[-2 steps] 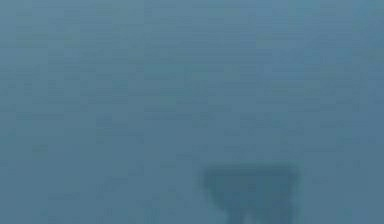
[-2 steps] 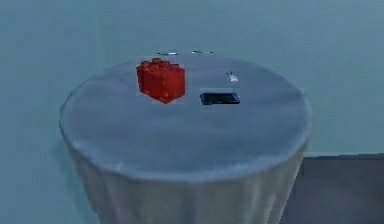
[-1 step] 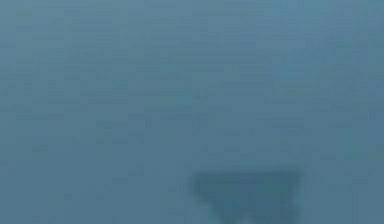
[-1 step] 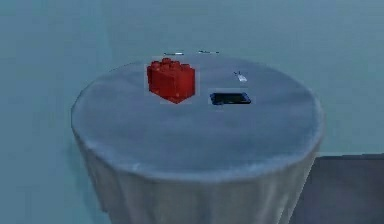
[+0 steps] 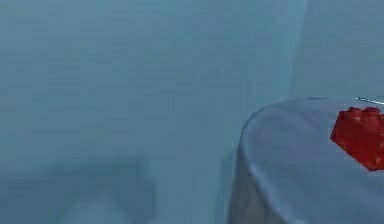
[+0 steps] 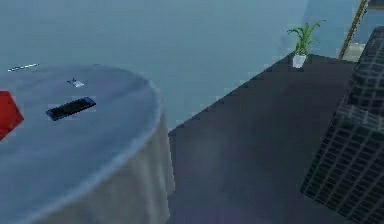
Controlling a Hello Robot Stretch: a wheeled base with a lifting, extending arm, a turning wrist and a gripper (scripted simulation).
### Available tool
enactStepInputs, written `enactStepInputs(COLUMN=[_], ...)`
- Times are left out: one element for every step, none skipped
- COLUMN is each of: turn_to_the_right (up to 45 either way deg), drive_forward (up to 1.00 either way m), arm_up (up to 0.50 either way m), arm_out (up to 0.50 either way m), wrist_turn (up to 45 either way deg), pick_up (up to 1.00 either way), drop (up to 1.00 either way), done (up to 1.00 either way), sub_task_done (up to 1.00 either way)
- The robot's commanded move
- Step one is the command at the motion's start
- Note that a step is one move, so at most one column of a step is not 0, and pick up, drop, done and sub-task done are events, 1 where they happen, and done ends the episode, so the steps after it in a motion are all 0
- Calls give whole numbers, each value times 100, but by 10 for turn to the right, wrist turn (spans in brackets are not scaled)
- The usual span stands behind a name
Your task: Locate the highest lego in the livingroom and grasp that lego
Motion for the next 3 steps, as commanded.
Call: enactStepInputs(turn_to_the_right=[450,450,390], drive_forward=[0,0,0], arm_up=[0,0,0], arm_out=[0,0,0], wrist_turn=[0,0,0], pick_up=[0,0,0], drop=[0,0,0], done=[0,0,0], sub_task_done=[0,0,0])
